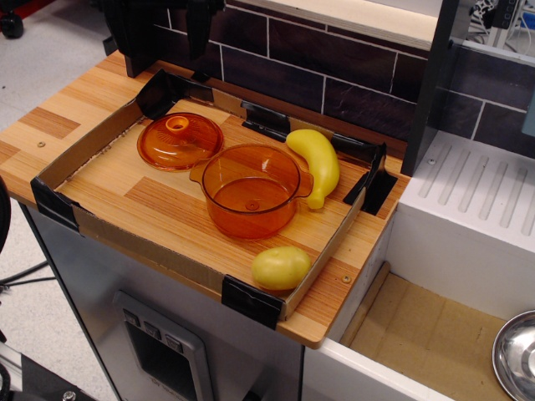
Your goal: Take lid off pot
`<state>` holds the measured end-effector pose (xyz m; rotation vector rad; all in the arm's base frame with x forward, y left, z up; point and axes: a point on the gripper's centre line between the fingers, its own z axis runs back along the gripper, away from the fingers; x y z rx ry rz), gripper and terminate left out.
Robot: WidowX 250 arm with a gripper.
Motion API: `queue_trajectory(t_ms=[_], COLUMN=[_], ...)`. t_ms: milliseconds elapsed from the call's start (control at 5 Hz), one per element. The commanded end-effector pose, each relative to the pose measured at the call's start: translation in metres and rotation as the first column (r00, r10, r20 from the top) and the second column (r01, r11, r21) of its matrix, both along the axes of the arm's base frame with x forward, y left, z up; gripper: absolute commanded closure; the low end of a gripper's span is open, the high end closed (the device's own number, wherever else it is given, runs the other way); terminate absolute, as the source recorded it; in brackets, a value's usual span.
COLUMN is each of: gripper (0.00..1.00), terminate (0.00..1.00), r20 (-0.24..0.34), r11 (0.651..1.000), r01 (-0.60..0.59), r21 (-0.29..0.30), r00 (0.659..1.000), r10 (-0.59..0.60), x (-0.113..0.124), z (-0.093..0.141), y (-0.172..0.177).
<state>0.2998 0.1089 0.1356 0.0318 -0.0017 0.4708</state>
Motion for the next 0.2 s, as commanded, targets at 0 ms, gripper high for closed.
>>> queue_trajectory(t_ms=[0], gripper=[0.0], terminate=[1.0], r20=[0.061], r11=[1.0], r01=[0.012], r21=[0.025], r00=[0.998], r10=[-0.013], x=[-0.0001], z=[0.0201], y=[0.0017])
